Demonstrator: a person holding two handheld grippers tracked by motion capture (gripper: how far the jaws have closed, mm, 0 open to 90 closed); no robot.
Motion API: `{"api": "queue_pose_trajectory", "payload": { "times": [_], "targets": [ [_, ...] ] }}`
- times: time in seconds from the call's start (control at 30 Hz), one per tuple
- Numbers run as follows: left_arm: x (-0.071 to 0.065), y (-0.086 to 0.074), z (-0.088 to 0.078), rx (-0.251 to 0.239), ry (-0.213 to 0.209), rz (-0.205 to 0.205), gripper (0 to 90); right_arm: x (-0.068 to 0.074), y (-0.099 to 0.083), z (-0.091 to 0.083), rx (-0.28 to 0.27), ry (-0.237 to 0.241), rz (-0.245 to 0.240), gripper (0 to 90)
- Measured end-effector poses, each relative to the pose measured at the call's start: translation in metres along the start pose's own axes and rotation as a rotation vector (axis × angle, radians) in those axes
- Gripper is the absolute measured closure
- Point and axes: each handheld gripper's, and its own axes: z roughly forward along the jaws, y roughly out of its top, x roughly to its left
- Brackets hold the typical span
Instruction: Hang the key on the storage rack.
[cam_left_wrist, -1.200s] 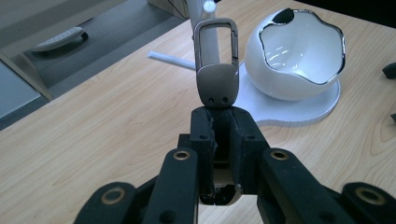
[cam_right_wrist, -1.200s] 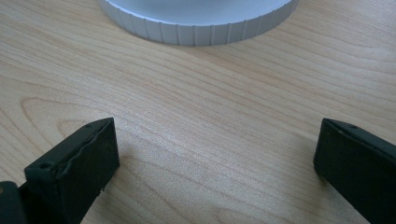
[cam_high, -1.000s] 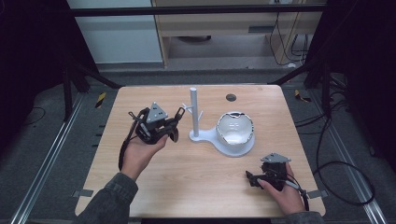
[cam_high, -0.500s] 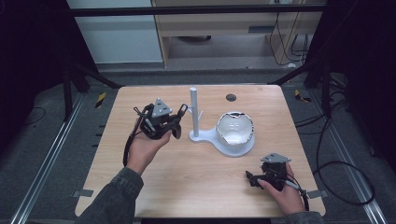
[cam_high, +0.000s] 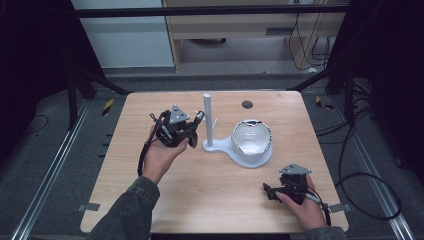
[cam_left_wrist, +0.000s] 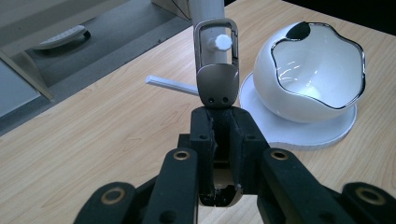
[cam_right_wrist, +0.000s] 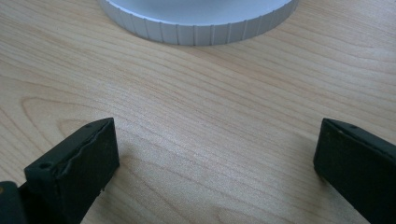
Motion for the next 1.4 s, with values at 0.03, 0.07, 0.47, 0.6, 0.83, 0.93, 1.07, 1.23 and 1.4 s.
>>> {"api": "queue_pose_trajectory", "payload": {
  "times": [0.03,0.07,0.47,0.6,0.83,0.93,1.07,1.23,1.4],
  "targets": [
    [0.0,0.0,0.001,0.004,0.001,0.001,80.4,0.0,0.0,0.0,0.0,0.0,0.0,0.4],
    [0.0,0.0,0.002,0.003,0.002,-0.002,80.4,0.0,0.0,0.0,0.0,0.0,0.0,0.4],
    [0.001,-0.005,0.012,0.004,0.006,-0.026,80.4,0.0,0.0,0.0,0.0,0.002,-0.002,0.4],
    [0.0,-0.005,0.014,0.005,0.008,-0.027,80.4,0.0,0.0,0.0,0.001,0.003,-0.002,0.4],
    [-0.001,-0.007,0.017,-0.005,0.016,-0.036,80.3,0.0,0.0,0.0,0.001,0.002,-0.001,0.4],
    [-0.002,-0.009,0.019,-0.016,0.015,-0.047,80.3,0.0,0.0,0.0,0.001,0.003,-0.002,0.4],
    [-0.003,-0.009,0.021,-0.014,0.016,-0.046,80.3,0.0,0.0,0.0,0.001,0.002,-0.001,0.4],
    [-0.004,-0.011,0.023,-0.029,0.02,-0.057,80.3,0.0,0.0,0.0,0.001,0.003,-0.002,0.4],
    [-0.006,-0.011,0.026,-0.037,0.021,-0.069,80.2,0.0,0.0,0.0,0.001,0.003,-0.001,0.4]
  ]
}}
